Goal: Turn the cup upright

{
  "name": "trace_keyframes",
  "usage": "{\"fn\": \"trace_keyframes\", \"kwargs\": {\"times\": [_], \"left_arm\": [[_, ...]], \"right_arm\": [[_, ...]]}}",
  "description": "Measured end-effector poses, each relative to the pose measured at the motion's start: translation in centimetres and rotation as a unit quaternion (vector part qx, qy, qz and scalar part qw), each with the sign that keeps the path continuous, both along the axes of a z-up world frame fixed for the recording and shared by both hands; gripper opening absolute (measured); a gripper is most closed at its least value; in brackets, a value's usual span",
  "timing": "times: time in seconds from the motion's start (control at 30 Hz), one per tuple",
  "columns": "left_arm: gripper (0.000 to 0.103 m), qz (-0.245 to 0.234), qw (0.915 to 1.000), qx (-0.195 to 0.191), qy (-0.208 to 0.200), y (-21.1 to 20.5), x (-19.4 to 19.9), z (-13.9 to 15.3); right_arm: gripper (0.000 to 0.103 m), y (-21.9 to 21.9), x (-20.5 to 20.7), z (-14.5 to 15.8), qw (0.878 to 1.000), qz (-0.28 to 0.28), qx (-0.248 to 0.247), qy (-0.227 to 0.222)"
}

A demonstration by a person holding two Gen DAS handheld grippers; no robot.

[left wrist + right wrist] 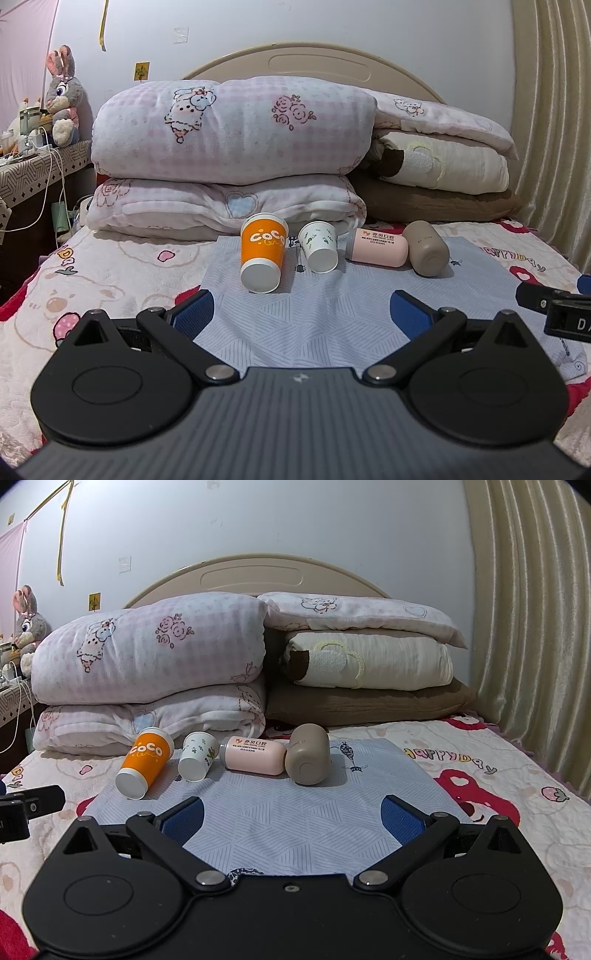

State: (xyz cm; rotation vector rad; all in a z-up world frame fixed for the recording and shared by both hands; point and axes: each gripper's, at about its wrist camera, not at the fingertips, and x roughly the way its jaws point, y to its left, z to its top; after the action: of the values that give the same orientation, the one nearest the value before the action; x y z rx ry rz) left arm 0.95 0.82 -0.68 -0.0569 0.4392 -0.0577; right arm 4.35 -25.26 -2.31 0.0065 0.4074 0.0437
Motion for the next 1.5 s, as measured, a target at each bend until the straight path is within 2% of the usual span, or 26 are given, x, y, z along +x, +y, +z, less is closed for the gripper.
{"fn": "trace_keyframes", "kwargs": {"times": [0.73,0.9,1.03,1.27,1.43,1.5], "left_arm": [[0.103,0.001,1.0000,-0.002,0.002,0.8,0.0,-0.2],[0.103,-0.007,0.9998,-0.002,0.021,1.0,0.3,0.2],[0.103,-0.035,0.9987,-0.009,0.035,1.2,1.5,2.2],[0.103,-0.069,0.9974,0.000,0.017,1.1,5.0,5.7],[0.103,-0.085,0.9946,-0.026,0.053,1.3,10.2,6.3],[0.103,-0.084,0.9939,-0.024,0.067,1.2,12.3,6.0]], "right_arm": [[0.103,0.0,-0.1,-0.1,1.000,0.000,-0.001,0.002],[0.103,0.0,-0.1,-0.2,1.000,0.009,0.003,0.005],[0.103,-0.1,-0.1,0.3,0.998,0.054,0.018,0.012],[0.103,0.8,2.0,2.6,0.988,0.149,0.050,0.011],[0.102,3.1,5.9,3.6,0.979,0.200,0.041,0.013],[0.102,4.0,7.2,3.6,0.975,0.219,0.032,0.014]]}}
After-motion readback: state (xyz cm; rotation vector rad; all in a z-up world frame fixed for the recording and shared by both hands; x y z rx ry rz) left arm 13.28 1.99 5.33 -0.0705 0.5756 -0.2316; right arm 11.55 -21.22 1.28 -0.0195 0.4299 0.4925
